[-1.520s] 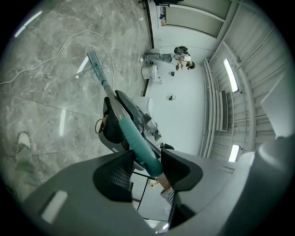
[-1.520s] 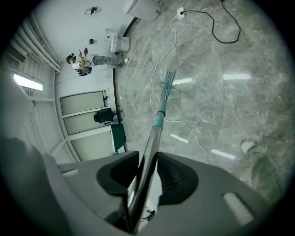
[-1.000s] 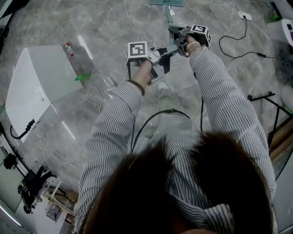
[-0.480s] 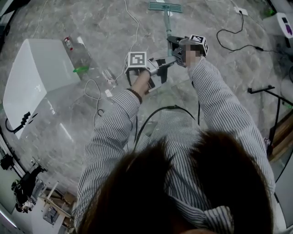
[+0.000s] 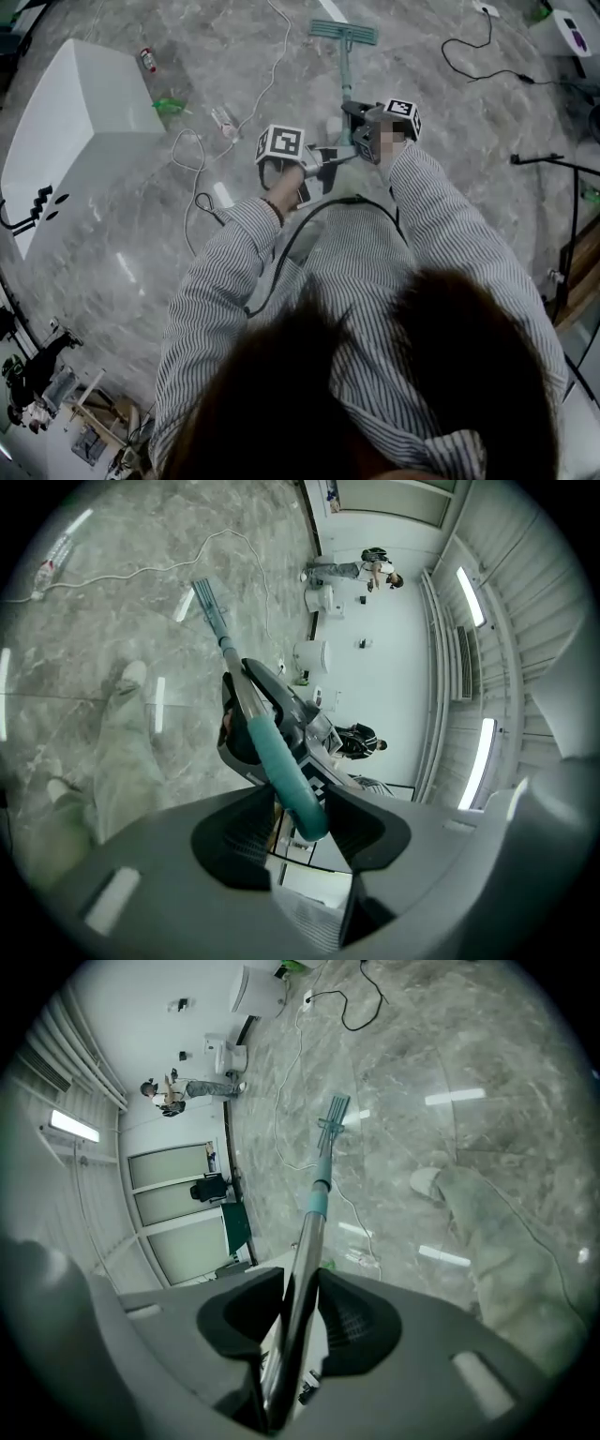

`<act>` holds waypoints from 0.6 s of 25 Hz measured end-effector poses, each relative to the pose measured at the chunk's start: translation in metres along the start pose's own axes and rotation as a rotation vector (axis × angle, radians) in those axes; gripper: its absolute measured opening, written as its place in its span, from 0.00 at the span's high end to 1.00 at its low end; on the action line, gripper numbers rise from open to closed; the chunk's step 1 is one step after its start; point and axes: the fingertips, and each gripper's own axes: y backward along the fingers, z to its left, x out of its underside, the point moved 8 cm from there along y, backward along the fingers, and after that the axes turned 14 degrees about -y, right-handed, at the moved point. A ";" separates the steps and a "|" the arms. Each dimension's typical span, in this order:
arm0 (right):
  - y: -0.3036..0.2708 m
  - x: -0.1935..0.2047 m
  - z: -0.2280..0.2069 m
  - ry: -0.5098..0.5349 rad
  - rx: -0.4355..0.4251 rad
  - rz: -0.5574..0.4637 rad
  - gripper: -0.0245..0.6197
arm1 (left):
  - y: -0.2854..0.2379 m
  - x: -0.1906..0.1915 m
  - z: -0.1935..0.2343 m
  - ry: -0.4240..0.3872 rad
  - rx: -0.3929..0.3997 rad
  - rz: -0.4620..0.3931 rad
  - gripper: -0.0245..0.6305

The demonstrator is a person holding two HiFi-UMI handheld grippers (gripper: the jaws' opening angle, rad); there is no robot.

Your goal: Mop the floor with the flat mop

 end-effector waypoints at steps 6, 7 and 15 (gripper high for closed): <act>0.041 0.077 -0.105 -0.022 -0.016 0.006 0.78 | 0.039 0.125 0.007 -0.010 -0.020 0.086 0.70; 0.048 0.087 -0.118 -0.022 -0.012 0.011 0.78 | 0.044 0.142 0.007 -0.005 -0.020 0.092 0.70; 0.124 0.159 -0.192 -0.046 0.000 0.045 0.78 | 0.057 0.259 -0.029 0.023 0.023 0.168 0.70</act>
